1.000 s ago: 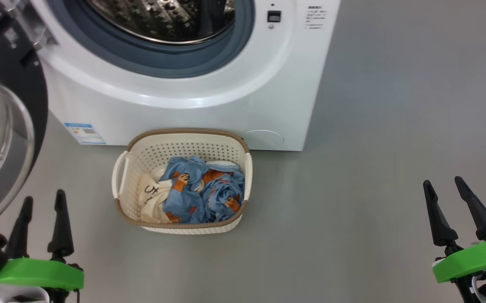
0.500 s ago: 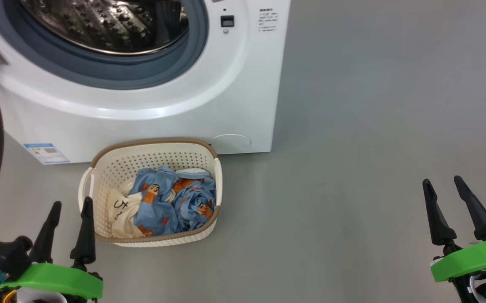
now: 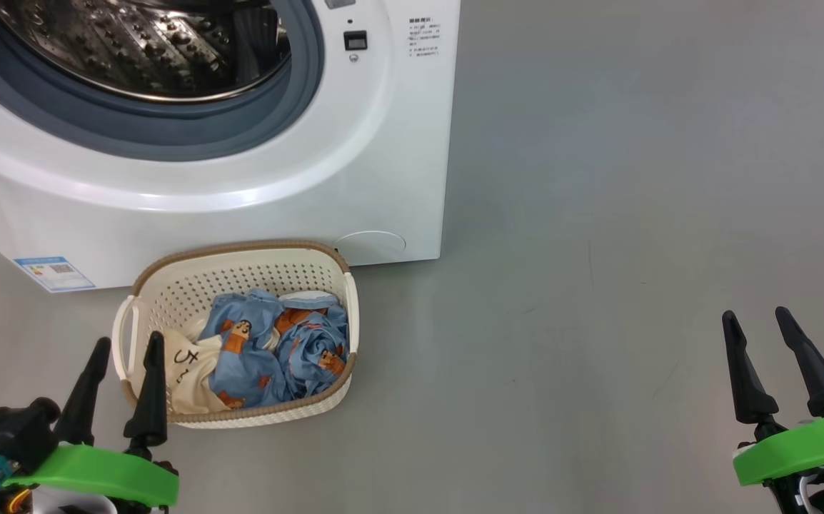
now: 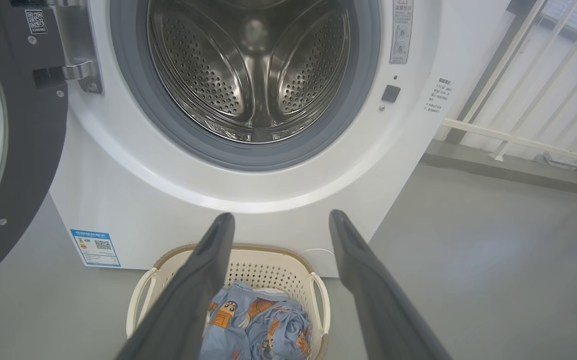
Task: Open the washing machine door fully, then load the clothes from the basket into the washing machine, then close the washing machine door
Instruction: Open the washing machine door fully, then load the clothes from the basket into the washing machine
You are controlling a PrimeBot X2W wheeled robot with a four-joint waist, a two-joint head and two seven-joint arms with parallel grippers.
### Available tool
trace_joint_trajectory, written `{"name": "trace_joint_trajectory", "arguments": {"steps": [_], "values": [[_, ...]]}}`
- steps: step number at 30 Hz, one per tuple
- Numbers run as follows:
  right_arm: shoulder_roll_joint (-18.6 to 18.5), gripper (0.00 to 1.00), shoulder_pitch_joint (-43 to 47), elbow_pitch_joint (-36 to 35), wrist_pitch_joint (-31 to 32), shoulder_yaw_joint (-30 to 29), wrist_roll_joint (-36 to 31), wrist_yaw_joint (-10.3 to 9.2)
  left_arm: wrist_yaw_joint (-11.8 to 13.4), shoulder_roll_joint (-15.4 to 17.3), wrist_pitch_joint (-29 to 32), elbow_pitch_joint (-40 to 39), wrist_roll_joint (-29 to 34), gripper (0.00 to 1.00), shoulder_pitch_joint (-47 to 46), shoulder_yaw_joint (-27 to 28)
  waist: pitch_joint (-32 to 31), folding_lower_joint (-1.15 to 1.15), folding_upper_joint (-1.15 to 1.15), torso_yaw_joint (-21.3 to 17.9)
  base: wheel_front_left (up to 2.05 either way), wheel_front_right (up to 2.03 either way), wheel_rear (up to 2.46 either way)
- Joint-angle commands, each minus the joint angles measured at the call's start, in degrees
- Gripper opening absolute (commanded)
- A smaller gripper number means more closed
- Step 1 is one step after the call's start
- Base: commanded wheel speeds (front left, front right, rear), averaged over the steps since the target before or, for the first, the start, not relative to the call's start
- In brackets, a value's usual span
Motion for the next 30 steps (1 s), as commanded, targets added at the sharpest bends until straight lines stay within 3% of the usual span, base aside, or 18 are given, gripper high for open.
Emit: {"name": "trace_joint_trajectory", "arguments": {"steps": [1, 19, 30], "values": [[-0.7, 1.00, 0.3, -1.6, -0.7, 1.0, -0.6, 0.08, -0.1, 1.9, -0.3, -1.5, -0.9, 1.00, -0.7, 1.9, 0.1, 0.00, 0.00, 0.0, 0.00, 0.00, 0.00], [-0.4, 1.00, -0.2, -1.6, -0.7, 1.4, -0.5, 0.08, -0.1, 2.3, -0.3, -0.2, -2.0, 1.00, -1.4, 1.8, 0.9, 0.00, 0.00, 0.5, 0.01, -0.04, 0.03], [-0.2, 1.00, -0.7, -1.5, -0.7, 1.8, -0.4, 0.08, -0.1, 3.3, -0.3, 0.0, -3.4, 1.00, -1.9, 0.4, 1.5, 0.00, 0.00, 0.8, 0.71, -1.45, 0.73]]}}
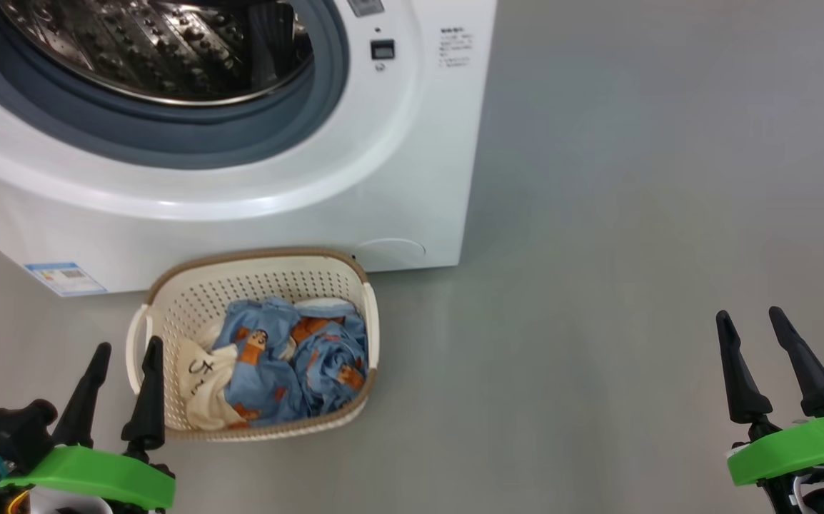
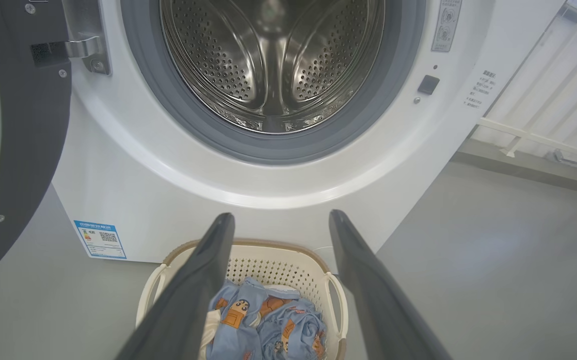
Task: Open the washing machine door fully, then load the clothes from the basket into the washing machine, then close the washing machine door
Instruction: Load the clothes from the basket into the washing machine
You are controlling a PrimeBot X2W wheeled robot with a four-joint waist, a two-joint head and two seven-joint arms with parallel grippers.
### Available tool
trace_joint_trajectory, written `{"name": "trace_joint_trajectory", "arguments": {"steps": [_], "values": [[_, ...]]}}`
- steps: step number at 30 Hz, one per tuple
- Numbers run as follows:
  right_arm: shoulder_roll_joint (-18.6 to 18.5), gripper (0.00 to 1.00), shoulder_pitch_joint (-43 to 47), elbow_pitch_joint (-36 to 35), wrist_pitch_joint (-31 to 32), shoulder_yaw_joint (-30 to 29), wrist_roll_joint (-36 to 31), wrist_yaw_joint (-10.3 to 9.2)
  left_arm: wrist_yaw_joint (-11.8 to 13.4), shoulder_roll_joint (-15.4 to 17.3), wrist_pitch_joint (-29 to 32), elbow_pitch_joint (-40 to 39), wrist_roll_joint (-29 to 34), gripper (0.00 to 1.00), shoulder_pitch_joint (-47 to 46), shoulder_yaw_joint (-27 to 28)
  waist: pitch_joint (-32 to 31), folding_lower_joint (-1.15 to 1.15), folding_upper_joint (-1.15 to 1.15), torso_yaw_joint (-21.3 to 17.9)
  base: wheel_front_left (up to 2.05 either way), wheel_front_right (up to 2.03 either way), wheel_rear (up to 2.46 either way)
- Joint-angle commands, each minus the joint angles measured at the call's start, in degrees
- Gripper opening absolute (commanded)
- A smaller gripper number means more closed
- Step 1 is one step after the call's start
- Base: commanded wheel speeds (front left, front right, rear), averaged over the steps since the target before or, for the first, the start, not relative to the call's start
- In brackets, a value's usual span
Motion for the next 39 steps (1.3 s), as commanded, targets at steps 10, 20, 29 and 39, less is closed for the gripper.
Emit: {"name": "trace_joint_trajectory", "arguments": {"steps": [10, 20, 29, 39], "values": [[-0.6, 1.00, -0.7, -1.4, -0.7, 2.0, -0.4, 0.09, -0.1, 1.9, -0.3, -1.3, 0.4, 1.00, -2.0, 2.1, 0.3, 0.00, 0.00, 0.1, 1.02, -1.75, 0.73], [-0.8, 1.00, -1.0, -1.3, -0.7, 2.2, -0.1, 0.09, -0.1, 0.9, -0.3, -1.0, 0.3, 1.00, -1.9, 2.2, 0.8, 0.00, 0.00, 0.4, 0.37, -0.37, 0.01], [-0.8, 1.00, -1.6, -1.4, -0.7, 2.3, -0.1, 0.09, -0.1, 0.2, -0.3, -0.3, -0.4, 1.00, -2.0, 1.8, 1.4, 0.00, 0.00, 0.8, 0.00, 0.00, 0.00], [-0.2, 1.00, -3.4, -2.3, -0.7, 2.5, -0.2, 0.09, -0.1, -1.3, -0.3, 4.3, -2.1, 1.00, -2.8, -1.3, 4.9, 0.00, 0.00, 0.3, 0.00, 0.00, 0.00]]}}
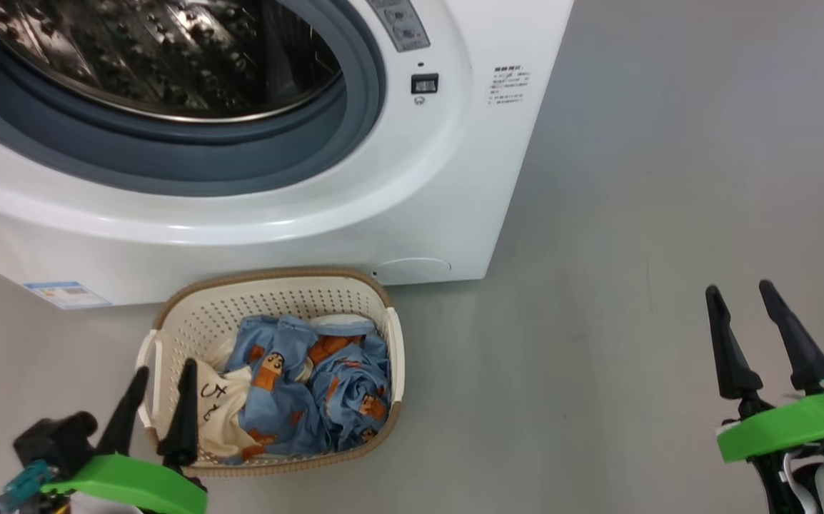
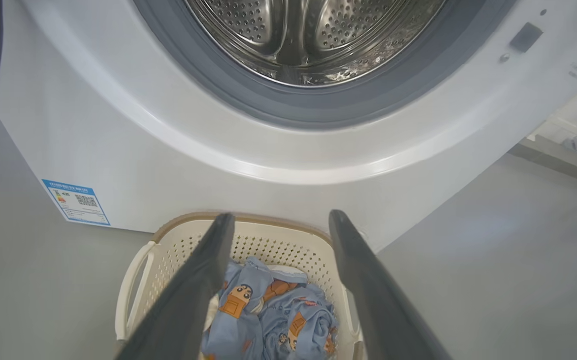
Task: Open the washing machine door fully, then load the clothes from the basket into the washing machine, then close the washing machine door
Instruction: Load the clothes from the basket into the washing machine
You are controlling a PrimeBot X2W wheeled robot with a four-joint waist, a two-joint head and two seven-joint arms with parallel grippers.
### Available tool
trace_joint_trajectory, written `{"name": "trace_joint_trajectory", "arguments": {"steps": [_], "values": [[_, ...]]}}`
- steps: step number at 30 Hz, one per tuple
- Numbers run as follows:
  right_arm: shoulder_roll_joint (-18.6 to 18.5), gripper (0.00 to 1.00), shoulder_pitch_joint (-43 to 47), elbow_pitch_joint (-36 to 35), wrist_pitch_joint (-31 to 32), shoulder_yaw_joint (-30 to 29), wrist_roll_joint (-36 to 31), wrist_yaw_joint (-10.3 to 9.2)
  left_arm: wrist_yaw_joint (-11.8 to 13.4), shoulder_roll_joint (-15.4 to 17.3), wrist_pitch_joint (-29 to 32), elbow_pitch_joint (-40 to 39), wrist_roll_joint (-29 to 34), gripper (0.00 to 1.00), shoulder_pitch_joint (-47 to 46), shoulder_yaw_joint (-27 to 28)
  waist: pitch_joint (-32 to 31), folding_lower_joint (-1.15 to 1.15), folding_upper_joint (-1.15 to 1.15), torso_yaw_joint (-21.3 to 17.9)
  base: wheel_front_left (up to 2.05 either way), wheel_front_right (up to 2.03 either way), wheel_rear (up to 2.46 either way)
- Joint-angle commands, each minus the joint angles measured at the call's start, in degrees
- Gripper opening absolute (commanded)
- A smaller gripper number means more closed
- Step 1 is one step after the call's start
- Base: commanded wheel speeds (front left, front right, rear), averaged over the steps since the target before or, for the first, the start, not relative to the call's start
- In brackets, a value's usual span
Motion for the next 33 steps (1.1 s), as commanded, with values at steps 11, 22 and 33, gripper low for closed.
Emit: {"name": "trace_joint_trajectory", "arguments": {"steps": [11, 22, 33], "values": [[0.2, 1.00, -3.9, -2.0, -0.7, 1.3, -0.2, 0.09, -0.1, -1.4, -0.3, 10.4, -2.9, 1.00, -7.4, -4.1, 6.6, 0.00, 0.00, -1.3, 0.00, 0.00, 0.00], [0.7, 1.00, -7.6, -2.1, -0.7, 2.3, -0.1, 0.09, -0.1, -1.5, -0.3, 24.0, -9.7, 1.00, -17.7, -12.8, 13.0, 0.00, 0.00, -2.6, 0.00, 0.00, 0.00], [2.0, 1.00, -10.5, -2.2, -0.7, 4.1, 0.0, 0.09, -0.1, -0.6, -0.2, 34.1, -18.1, 1.00, -26.9, -25.9, 18.4, 0.00, 0.00, -5.6, 0.00, 0.00, 0.00]]}}
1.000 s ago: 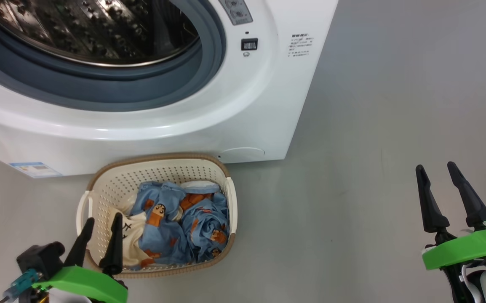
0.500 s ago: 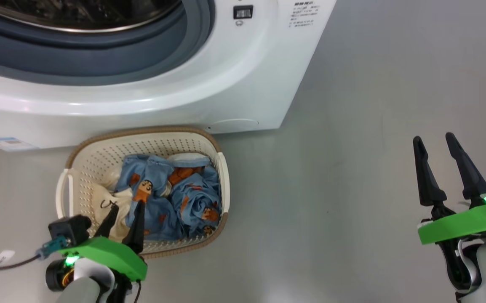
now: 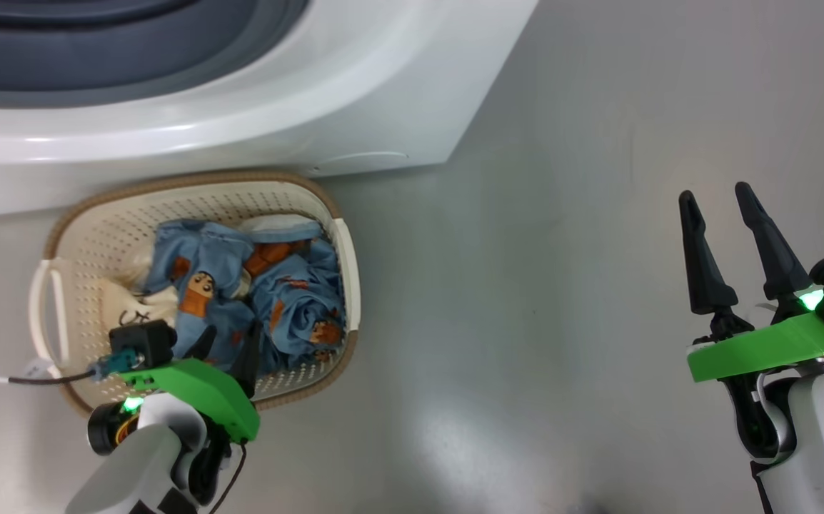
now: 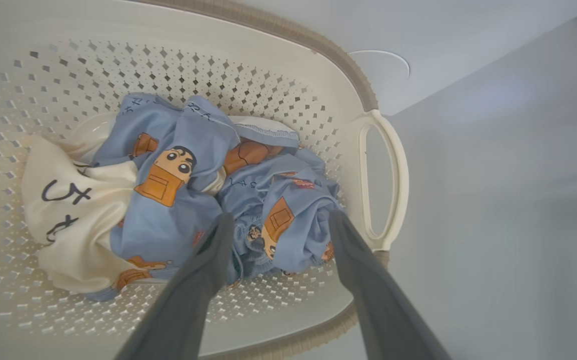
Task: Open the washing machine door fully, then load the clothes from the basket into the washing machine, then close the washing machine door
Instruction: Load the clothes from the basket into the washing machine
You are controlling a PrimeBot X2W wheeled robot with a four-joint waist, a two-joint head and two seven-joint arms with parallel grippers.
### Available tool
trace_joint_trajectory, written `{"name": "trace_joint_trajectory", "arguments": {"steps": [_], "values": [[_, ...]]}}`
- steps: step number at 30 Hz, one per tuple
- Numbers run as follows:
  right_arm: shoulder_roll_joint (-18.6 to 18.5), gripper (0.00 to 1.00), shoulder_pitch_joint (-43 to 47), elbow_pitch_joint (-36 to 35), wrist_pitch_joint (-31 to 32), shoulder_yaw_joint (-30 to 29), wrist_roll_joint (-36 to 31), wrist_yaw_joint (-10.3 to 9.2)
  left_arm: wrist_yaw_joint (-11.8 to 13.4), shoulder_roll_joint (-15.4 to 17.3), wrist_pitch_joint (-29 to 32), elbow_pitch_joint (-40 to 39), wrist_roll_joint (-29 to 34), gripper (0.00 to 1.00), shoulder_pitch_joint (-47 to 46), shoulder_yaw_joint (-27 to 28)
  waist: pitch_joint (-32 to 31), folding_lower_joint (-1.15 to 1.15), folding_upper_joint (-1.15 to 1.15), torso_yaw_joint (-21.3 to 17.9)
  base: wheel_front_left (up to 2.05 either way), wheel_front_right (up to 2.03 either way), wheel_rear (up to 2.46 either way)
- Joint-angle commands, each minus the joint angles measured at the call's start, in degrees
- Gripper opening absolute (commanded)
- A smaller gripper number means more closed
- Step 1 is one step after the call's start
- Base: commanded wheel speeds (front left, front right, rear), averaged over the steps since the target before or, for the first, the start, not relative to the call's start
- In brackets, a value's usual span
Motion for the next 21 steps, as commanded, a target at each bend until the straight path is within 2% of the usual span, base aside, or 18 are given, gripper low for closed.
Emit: {"name": "trace_joint_trajectory", "arguments": {"steps": [1, 10, 21], "values": [[0.0, 1.00, 0.2, -1.4, -0.7, 1.6, 0.0, 0.09, -0.1, 2.0, -0.2, 0.0, -0.7, 1.00, -0.7, 0.5, 1.8, 0.00, 0.00, -1.3, 0.00, 0.00, 0.00], [1.2, 1.00, -2.7, -1.6, -0.7, 2.6, 0.0, 0.09, -0.1, 3.8, 1.6, 0.8, -8.1, 1.00, -5.6, -9.0, 5.8, 0.00, 0.00, -3.3, 0.00, 0.00, 0.00], [1.2, 1.00, -4.4, -2.7, -0.7, 3.7, -0.3, 0.09, -0.1, 6.0, 4.2, 0.6, -16.3, 1.00, -9.5, -17.0, 9.3, 0.00, 0.00, -5.3, 0.00, 0.00, 0.00]]}}
